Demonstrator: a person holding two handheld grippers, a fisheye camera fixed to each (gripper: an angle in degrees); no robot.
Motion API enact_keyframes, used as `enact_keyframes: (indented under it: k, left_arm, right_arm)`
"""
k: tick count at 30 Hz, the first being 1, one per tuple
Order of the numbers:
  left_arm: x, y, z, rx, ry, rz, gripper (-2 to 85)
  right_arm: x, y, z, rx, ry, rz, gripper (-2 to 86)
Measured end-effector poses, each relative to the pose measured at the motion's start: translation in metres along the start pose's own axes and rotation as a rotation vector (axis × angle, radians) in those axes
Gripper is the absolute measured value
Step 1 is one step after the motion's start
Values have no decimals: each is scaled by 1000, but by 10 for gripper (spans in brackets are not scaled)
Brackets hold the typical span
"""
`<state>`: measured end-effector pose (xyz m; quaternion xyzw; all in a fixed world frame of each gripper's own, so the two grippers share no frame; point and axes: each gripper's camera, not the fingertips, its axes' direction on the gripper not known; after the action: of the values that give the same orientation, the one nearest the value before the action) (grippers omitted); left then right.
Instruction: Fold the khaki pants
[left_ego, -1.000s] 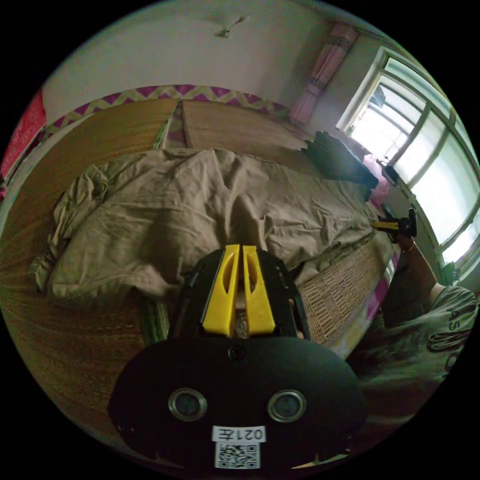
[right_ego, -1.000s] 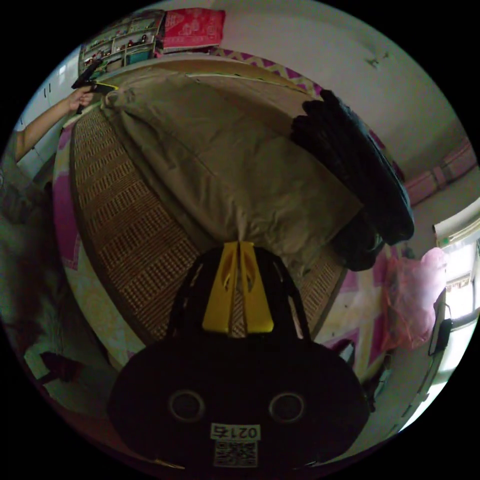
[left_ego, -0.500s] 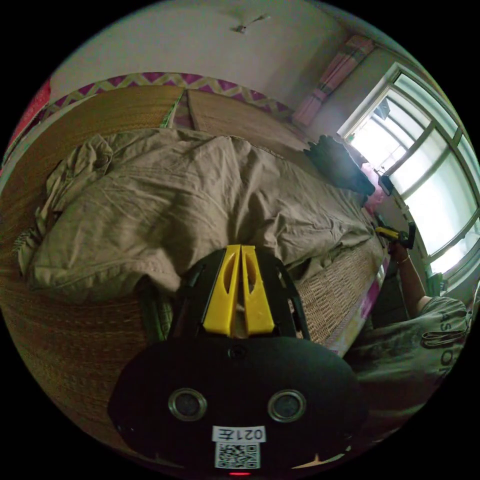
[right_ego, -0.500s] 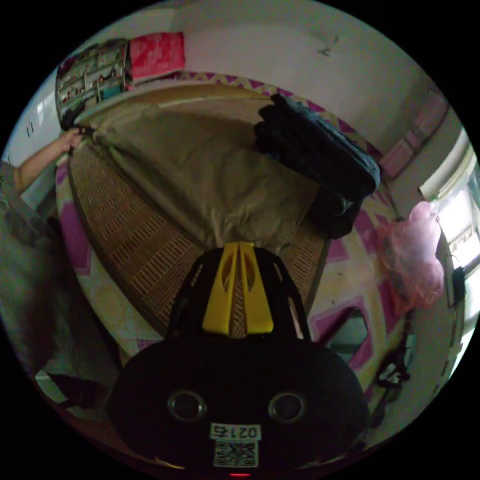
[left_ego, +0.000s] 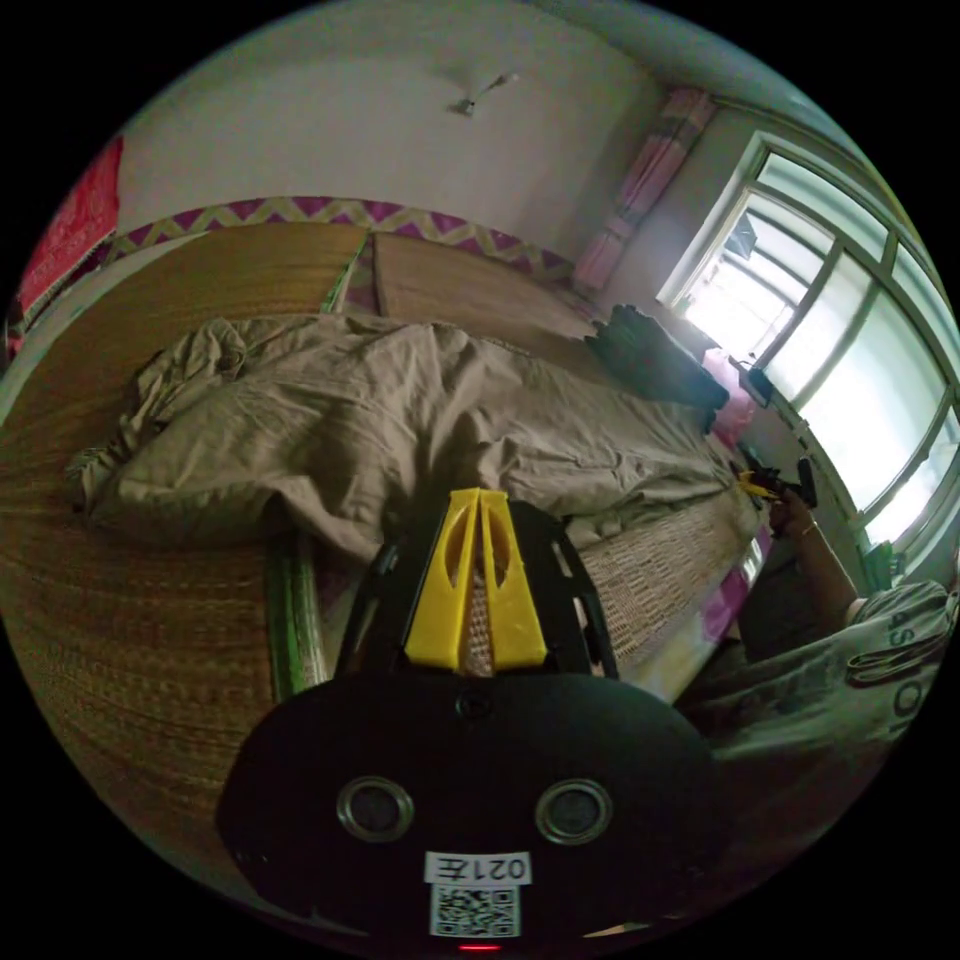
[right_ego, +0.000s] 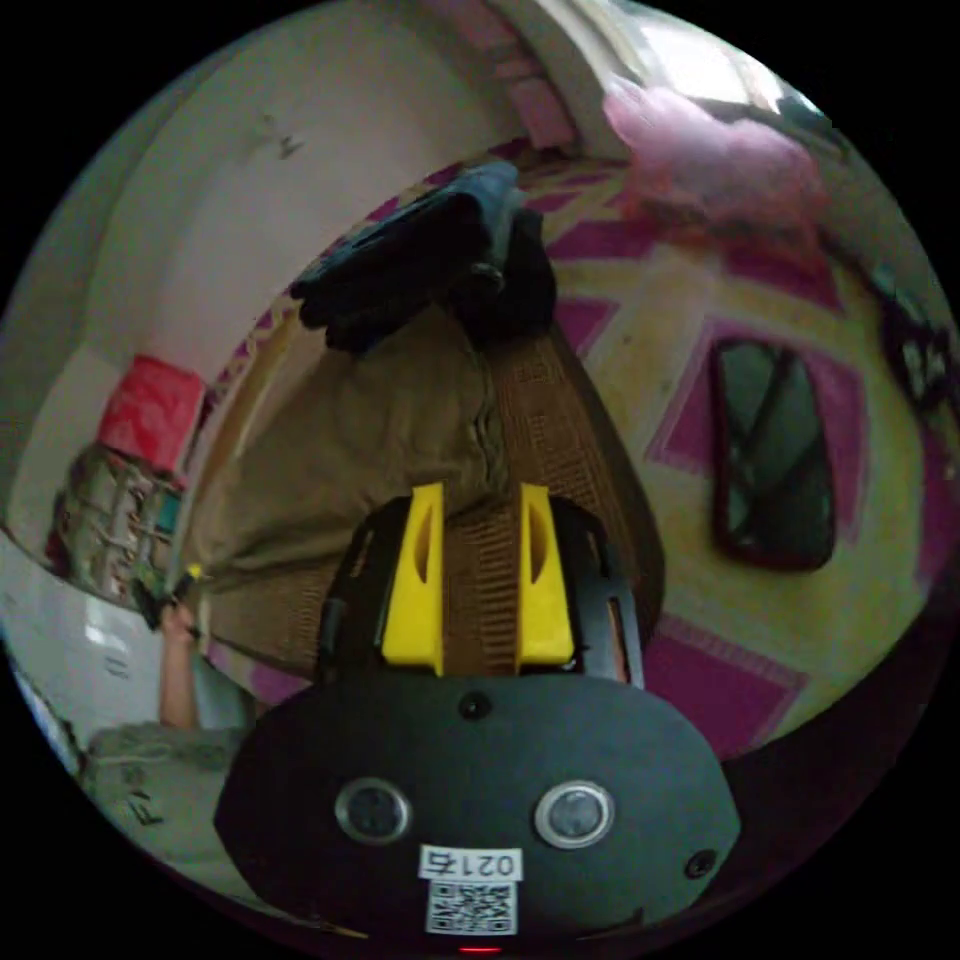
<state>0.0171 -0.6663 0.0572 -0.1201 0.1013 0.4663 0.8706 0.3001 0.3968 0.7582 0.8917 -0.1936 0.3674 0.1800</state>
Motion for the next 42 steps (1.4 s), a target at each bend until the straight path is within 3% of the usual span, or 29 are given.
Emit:
enact_keyframes:
  k: [5, 12, 15, 21, 23, 28, 32, 37, 42]
  left_arm:
    - [15, 25, -19, 10, 35, 23, -10]
    - [9, 50, -55, 57, 74, 2, -10]
    - [2, 64, -74, 64, 63, -21, -10]
    - [-9, 94, -102, 36, -12, -67, -10]
    - [-12, 104, -111, 40, -3, -76, -10]
    - [-20, 121, -125, 65, 21, -108, -10]
    - [-30, 134, -136, 79, 45, -142, -10]
    - [-42, 142, -145, 89, 41, -167, -9]
    - [-57, 130, -143, 152, 98, -196, -6]
  right_arm:
    - [62, 13, 17, 58, -158, 274, 94]
    - [88, -3, 39, 62, -339, 348, 21]
    - [33, -12, -3, 161, -282, 189, 12]
    - [-222, 0, -41, 240, -176, -390, 8]
    - [-332, 28, -8, 198, -181, -604, 7]
    - [-485, 105, 134, 47, -105, -872, 7]
    - [-519, 153, 279, -154, 47, -909, 7]
    - [-523, 168, 251, -32, -46, -845, 12]
    - [-541, 202, 318, -221, -10, -920, 30]
